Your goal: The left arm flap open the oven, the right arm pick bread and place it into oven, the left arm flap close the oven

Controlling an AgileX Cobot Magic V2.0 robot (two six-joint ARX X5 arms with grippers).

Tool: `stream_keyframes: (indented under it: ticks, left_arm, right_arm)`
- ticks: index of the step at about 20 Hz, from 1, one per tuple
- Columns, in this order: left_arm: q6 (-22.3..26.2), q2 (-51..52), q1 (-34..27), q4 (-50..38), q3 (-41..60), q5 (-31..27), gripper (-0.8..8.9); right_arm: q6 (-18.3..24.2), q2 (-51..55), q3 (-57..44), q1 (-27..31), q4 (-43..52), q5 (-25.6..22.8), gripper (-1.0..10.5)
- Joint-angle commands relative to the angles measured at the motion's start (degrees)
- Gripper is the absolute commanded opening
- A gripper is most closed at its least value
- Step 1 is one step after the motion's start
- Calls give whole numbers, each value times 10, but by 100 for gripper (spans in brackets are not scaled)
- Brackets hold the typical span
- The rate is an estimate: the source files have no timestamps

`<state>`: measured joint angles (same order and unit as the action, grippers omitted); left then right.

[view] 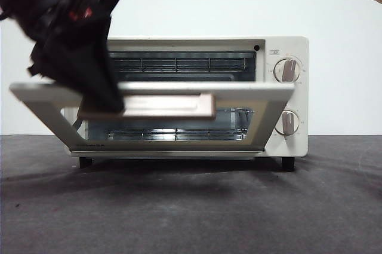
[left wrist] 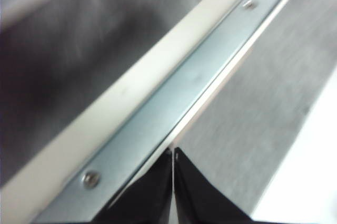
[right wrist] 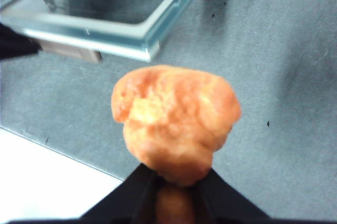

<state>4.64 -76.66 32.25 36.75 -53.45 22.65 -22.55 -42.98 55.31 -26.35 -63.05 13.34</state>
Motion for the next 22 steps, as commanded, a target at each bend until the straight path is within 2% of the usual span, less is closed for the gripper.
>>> stream_keyframes:
  ticks: [1, 16, 18, 22]
  left_arm:
    - [-13, -12, 2, -32, 2, -36, 16]
    - [-43, -12, 46, -62, 55, -38, 16]
    - [-56, -11, 55, -64, 55, -37, 16]
    - [-82, 42, 57, -40, 53, -34, 16]
  right_arm:
    - [-2, -3, 11, -4, 14, -1, 33]
    - [-2, -3, 11, -4, 63, 3, 33]
    - [-1, -3, 11, -4, 66, 15, 33]
    - [5, -28, 10, -9, 105, 80, 33]
